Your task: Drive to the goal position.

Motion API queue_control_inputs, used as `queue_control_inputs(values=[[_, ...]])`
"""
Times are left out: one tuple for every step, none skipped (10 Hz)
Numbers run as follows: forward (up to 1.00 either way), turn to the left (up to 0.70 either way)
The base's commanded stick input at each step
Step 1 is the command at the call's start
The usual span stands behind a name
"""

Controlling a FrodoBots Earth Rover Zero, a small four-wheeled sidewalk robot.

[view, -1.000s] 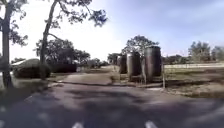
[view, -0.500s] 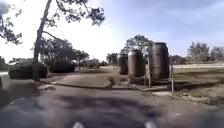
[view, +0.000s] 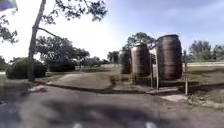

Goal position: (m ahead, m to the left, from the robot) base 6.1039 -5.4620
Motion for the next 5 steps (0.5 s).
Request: queue_control_inputs(values=[[1.00,0.34],[1.00,0.05],[1.00,0.02],[1.00,0.09],[1.00,0.39]])
